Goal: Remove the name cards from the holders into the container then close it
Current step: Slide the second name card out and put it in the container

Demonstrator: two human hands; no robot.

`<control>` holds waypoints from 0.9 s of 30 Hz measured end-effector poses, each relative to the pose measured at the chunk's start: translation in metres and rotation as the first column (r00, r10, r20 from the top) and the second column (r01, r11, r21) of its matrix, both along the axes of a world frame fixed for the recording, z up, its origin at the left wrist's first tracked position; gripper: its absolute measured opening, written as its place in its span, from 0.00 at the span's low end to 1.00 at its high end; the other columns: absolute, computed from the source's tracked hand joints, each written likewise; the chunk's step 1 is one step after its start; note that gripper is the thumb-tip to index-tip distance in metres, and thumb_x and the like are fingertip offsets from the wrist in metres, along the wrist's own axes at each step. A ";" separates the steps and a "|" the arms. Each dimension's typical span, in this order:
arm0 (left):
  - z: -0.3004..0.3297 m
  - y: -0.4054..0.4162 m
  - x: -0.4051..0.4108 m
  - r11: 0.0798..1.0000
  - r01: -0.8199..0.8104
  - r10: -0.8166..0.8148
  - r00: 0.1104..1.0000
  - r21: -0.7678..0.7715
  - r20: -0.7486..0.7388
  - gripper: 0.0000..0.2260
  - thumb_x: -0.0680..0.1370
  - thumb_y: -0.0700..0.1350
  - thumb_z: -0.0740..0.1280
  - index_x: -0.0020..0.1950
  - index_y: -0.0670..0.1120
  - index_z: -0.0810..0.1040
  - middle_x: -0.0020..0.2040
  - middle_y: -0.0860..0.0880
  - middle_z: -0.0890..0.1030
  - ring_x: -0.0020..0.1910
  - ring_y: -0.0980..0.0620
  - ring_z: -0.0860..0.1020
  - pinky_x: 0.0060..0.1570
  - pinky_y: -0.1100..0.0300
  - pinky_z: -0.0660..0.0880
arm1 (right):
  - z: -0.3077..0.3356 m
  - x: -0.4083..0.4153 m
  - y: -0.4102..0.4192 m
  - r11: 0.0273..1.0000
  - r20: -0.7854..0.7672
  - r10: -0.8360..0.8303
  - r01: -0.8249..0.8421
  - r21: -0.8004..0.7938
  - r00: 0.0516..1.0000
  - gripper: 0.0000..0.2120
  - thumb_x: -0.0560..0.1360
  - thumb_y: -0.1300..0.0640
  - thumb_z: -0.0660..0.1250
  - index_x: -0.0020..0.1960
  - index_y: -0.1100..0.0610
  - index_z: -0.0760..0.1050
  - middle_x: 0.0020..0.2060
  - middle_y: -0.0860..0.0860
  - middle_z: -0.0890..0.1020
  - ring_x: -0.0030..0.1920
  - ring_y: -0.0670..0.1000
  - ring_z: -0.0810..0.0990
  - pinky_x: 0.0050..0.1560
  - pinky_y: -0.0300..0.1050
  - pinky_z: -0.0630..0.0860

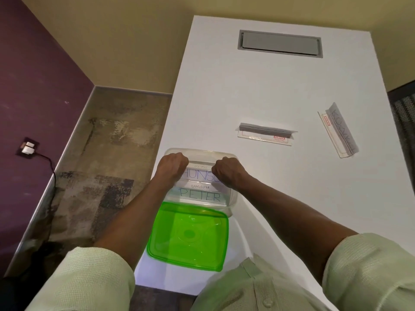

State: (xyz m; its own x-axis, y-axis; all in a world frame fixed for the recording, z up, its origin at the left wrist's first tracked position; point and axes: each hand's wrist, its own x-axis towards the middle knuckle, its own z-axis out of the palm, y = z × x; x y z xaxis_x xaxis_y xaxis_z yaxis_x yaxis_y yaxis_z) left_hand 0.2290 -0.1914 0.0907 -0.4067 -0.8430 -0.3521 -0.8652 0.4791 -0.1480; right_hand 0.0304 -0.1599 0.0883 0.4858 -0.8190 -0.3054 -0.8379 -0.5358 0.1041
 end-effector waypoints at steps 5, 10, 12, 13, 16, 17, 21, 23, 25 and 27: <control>0.002 0.006 -0.006 0.998 -0.065 0.066 0.997 0.018 -0.044 0.10 0.75 0.30 0.61 0.53 0.37 0.78 0.51 0.40 0.79 0.50 0.40 0.80 0.46 0.52 0.75 | 0.001 0.001 0.001 0.998 0.045 -0.061 0.060 0.013 0.997 0.13 0.80 0.66 0.55 0.55 0.60 0.77 0.53 0.57 0.81 0.53 0.60 0.79 0.43 0.46 0.70; 0.012 0.006 -0.006 0.978 -0.205 0.208 0.956 0.034 -0.206 0.07 0.78 0.35 0.61 0.49 0.38 0.79 0.42 0.43 0.75 0.48 0.39 0.80 0.40 0.55 0.69 | 0.010 0.001 0.004 0.997 0.100 -0.076 0.075 0.015 0.992 0.12 0.80 0.65 0.55 0.53 0.61 0.77 0.51 0.59 0.81 0.52 0.60 0.79 0.46 0.48 0.74; 0.019 0.008 -0.005 0.975 -0.222 0.223 0.950 0.027 -0.219 0.07 0.78 0.35 0.61 0.47 0.39 0.79 0.40 0.45 0.72 0.47 0.39 0.80 0.40 0.55 0.68 | 0.016 0.000 0.005 0.997 0.119 -0.075 0.074 0.010 0.990 0.12 0.79 0.65 0.55 0.53 0.61 0.77 0.51 0.59 0.82 0.52 0.61 0.80 0.47 0.48 0.75; 0.023 0.009 -0.004 0.972 -0.233 0.234 0.947 0.030 -0.220 0.08 0.78 0.35 0.60 0.44 0.40 0.78 0.38 0.45 0.73 0.46 0.39 0.80 0.39 0.55 0.69 | 0.020 0.000 0.006 0.998 0.127 -0.070 0.070 0.000 0.989 0.12 0.79 0.66 0.55 0.52 0.62 0.77 0.50 0.59 0.81 0.52 0.61 0.80 0.46 0.48 0.74; 0.038 0.011 -0.005 0.964 -0.264 0.266 0.935 0.041 -0.235 0.13 0.76 0.36 0.57 0.32 0.43 0.69 0.30 0.49 0.67 0.41 0.39 0.80 0.37 0.56 0.69 | 0.035 -0.003 0.010 0.997 0.143 -0.059 0.065 -0.037 0.988 0.11 0.76 0.68 0.55 0.49 0.62 0.76 0.47 0.60 0.81 0.49 0.61 0.80 0.39 0.47 0.69; 0.044 0.013 -0.007 0.962 -0.271 0.270 0.933 0.027 -0.239 0.12 0.75 0.35 0.57 0.32 0.42 0.70 0.29 0.48 0.66 0.40 0.39 0.80 0.36 0.56 0.69 | 0.040 -0.005 0.012 0.997 0.147 -0.057 0.065 -0.052 0.987 0.11 0.76 0.69 0.55 0.48 0.63 0.76 0.46 0.60 0.81 0.47 0.61 0.79 0.38 0.47 0.68; 0.068 0.021 -0.019 0.975 -0.214 0.198 0.959 -0.060 -0.204 0.06 0.75 0.31 0.61 0.44 0.36 0.78 0.41 0.39 0.79 0.40 0.39 0.81 0.35 0.56 0.69 | 0.058 -0.014 0.020 0.990 0.167 -0.041 0.062 -0.124 0.985 0.10 0.74 0.70 0.56 0.46 0.64 0.75 0.42 0.61 0.80 0.44 0.61 0.79 0.35 0.46 0.66; 0.078 0.025 -0.026 0.979 -0.188 0.168 0.963 -0.082 -0.209 0.05 0.76 0.33 0.64 0.46 0.36 0.79 0.45 0.39 0.80 0.41 0.39 0.81 0.36 0.56 0.71 | 0.065 -0.021 0.024 0.986 0.185 -0.050 0.078 -0.149 0.982 0.09 0.73 0.70 0.56 0.44 0.64 0.75 0.41 0.62 0.80 0.43 0.61 0.79 0.34 0.46 0.66; 0.086 0.028 -0.033 0.978 -0.186 0.160 0.961 -0.098 -0.224 0.04 0.77 0.36 0.66 0.49 0.38 0.79 0.48 0.39 0.80 0.44 0.39 0.81 0.38 0.55 0.72 | 0.072 -0.030 0.029 0.983 0.204 -0.064 0.098 -0.158 0.977 0.09 0.73 0.70 0.57 0.43 0.65 0.75 0.39 0.62 0.80 0.42 0.61 0.78 0.34 0.46 0.65; 0.093 0.032 -0.042 0.974 -0.205 0.177 0.954 -0.096 -0.240 0.08 0.78 0.41 0.67 0.55 0.39 0.79 0.53 0.38 0.79 0.50 0.37 0.81 0.44 0.53 0.75 | 0.078 -0.039 0.033 0.980 0.231 -0.085 0.123 -0.156 0.969 0.08 0.71 0.70 0.57 0.40 0.65 0.74 0.38 0.63 0.79 0.41 0.61 0.78 0.34 0.46 0.64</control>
